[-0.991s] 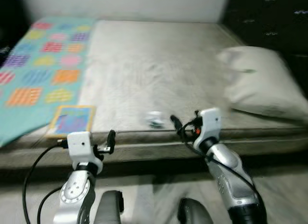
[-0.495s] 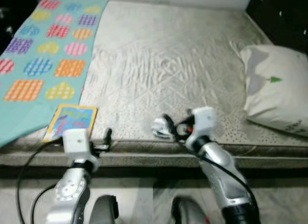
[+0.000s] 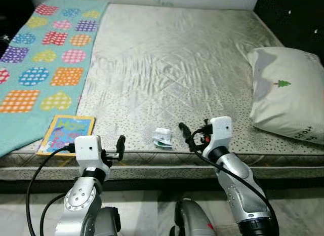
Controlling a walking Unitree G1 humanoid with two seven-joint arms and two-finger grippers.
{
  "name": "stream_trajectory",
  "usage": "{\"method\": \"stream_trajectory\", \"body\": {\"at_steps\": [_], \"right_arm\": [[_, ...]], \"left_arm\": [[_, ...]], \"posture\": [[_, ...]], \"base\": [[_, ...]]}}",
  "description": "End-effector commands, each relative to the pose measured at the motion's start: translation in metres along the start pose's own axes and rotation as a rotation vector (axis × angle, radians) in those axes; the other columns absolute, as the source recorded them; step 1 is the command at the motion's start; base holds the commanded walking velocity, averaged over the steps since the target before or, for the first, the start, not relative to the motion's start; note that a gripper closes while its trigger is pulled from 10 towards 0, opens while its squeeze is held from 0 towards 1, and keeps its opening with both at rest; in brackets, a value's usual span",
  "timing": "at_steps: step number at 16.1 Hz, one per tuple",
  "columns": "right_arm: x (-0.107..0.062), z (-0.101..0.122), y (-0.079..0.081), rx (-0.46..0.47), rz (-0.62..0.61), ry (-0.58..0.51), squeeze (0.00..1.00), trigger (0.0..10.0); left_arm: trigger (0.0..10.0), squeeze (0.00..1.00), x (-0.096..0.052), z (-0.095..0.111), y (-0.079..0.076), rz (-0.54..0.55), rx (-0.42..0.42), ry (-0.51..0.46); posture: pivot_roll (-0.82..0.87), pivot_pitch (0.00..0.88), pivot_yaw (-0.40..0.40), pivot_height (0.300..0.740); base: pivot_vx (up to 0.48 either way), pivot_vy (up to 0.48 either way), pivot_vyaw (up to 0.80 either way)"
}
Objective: Clean up the room
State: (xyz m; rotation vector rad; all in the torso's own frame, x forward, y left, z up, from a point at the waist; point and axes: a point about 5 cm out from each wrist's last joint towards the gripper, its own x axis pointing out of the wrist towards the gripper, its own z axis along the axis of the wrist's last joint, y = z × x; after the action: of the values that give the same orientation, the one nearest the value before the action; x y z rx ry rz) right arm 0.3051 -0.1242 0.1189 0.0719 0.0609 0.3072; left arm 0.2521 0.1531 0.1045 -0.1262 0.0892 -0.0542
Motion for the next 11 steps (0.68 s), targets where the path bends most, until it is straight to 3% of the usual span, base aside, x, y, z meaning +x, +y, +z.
{"method": "stream_trajectory", "body": {"at_steps": [1,3,7,11], "right_arm": [[-0.0015,0.0006,-0.0059,-0.005,-0.028,-0.001,0.0,10.0],[-0.0012,-0.0029,-0.0103,0.036,-0.056,0.032,0.0,10.0],[-0.0012,-0.0024,-0.0091,0.032,-0.052,0.025,0.0,10.0],[-0.0005,0.0,-0.0076,0.029,-0.034,0.013,0.0,10.0]], "left_arm": [[10.0,0.0,-0.0017,-0.0017,-0.0002,-0.002,0.004,0.014],[10.0,0.0,-0.0014,-0.0021,-0.0016,-0.011,0.0,0.019],[10.0,0.0,0.0002,-0.0028,-0.0035,-0.021,-0.004,0.023],[10.0,0.0,0.0001,-0.0038,-0.0039,-0.018,0.0,0.028]], "posture": [[0.0,0.169,-0.061,0.627],[0.0,0.169,-0.061,0.627],[-0.01,0.159,-0.058,0.627],[-0.01,0.151,-0.06,0.627]], "base": [[0.0,0.0,0.0],[0.0,0.0,-0.8],[0.0,0.0,-0.8],[0.0,0.0,0.0]]}}
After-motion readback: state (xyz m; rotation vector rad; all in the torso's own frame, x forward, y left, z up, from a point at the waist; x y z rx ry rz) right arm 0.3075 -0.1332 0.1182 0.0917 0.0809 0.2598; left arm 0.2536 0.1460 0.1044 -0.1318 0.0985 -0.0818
